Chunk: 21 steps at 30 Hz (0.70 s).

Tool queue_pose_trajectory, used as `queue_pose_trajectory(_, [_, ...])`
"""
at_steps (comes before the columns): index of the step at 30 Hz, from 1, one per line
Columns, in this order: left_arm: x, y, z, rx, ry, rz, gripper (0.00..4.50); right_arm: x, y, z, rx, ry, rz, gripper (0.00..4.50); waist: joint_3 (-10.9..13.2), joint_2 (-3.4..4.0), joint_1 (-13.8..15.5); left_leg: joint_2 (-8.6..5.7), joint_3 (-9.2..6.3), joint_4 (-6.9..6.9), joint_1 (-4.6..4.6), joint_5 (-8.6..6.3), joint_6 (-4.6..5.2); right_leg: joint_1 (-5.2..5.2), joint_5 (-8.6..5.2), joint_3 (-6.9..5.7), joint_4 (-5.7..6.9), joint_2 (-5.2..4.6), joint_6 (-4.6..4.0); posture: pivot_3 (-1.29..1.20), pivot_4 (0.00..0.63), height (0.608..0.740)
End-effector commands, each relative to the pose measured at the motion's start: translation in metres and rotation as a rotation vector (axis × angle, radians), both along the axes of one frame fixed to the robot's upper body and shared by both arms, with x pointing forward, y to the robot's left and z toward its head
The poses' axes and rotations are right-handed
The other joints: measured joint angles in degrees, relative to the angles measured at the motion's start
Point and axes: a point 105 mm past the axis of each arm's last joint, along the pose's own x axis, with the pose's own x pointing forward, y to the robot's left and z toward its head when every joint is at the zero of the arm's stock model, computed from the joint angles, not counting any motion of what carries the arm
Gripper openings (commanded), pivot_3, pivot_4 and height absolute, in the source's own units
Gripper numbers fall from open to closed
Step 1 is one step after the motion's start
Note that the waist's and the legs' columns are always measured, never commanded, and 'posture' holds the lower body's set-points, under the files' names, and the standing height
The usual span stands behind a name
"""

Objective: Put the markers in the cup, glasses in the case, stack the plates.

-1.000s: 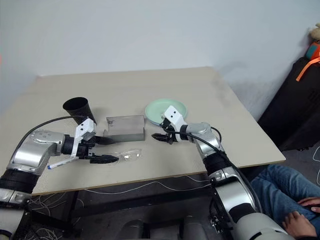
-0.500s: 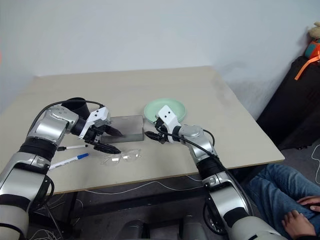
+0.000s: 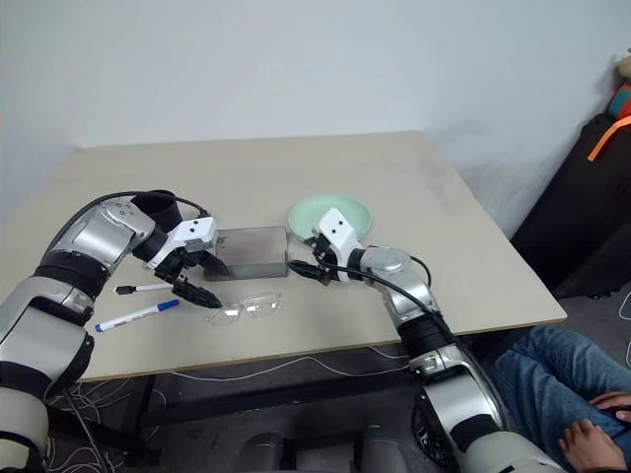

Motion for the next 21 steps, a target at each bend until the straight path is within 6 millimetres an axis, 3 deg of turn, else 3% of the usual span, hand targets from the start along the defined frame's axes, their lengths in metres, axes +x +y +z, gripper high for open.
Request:
queue_pose_trajectory(1, [0.005, -0.004, 0.013, 0.013, -0.039, -0.023, 4.50, -0.008, -0.001, 0.015, 0.016, -0.037, 0.088, 3.29, 0.00, 0.00, -0.07, 0.00, -0.01, 0.00, 0.01, 0.00, 0.00, -0.01, 0.00, 0.00, 0.02, 0.01, 0.00, 0.00, 0.000, 0.740])
queue_pose_trajectory(8, [0.005, -0.006, 0.013, 0.048, -0.042, -0.046, 4.50, -0.012, -0.013, 0.008, -0.026, -0.003, 0.120, 3.29, 0.01, 0.00, -0.26, 0.01, -0.03, 0.01, 0.06, 0.00, 0.00, -0.02, 0.00, 0.01, 0.11, 0.03, -0.01, 0.00, 0.000, 0.740])
queue_pose_trajectory(21, [0.000, -0.018, 0.002, 0.118, -0.036, -0.138, 4.50, -0.015, -0.008, 0.003, -0.029, 0.044, 0.106, 3.29, 0.02, -0.01, 0.00, 0.00, -0.02, 0.07, 0.04, 0.01, 0.00, -0.01, 0.00, 0.02, 0.12, 0.03, -0.01, 0.00, 0.000, 0.740])
